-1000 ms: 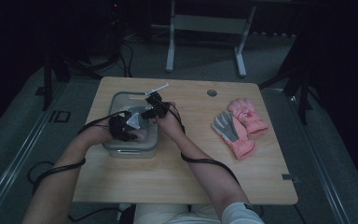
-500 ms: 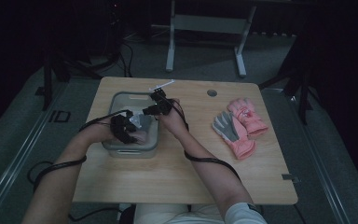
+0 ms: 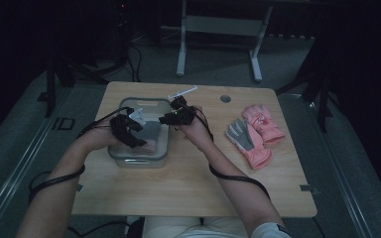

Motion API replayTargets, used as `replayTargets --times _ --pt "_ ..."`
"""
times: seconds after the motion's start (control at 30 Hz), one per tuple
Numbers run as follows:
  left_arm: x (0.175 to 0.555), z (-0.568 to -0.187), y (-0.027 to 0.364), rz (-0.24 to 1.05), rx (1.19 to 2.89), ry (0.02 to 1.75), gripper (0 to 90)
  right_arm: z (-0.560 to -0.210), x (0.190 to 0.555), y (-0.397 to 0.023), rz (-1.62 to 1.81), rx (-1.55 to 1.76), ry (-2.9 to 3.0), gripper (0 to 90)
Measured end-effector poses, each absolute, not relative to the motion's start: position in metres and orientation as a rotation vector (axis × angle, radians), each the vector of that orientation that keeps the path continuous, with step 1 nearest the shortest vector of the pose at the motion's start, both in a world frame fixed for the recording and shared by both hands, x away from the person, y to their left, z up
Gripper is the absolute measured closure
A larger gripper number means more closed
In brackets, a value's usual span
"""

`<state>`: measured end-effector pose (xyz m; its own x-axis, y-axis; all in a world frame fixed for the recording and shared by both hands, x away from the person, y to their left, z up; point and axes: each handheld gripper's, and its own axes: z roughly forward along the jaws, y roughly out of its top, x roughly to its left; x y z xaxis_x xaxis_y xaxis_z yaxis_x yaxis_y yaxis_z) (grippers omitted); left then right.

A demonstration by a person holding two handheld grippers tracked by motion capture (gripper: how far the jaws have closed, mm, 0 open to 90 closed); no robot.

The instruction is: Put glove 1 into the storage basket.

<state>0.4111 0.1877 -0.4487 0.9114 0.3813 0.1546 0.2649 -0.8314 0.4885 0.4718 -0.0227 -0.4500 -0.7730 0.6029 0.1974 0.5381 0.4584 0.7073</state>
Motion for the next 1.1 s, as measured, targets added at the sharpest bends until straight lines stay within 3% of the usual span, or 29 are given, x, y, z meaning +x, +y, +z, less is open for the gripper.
replayTargets --times 0.57,1.1 --pt "0.386 -0.431 0.125 0.281 2.521 0.384 40.1 -0.447 0.444 -0.101 1.206 0.995 2.525 64.6" --pt "0.361 -0.444 0.070 0.192 2.520 0.324 5.8 -0.446 0.435 -0.193 1.150 1.009 2.396 66.7"
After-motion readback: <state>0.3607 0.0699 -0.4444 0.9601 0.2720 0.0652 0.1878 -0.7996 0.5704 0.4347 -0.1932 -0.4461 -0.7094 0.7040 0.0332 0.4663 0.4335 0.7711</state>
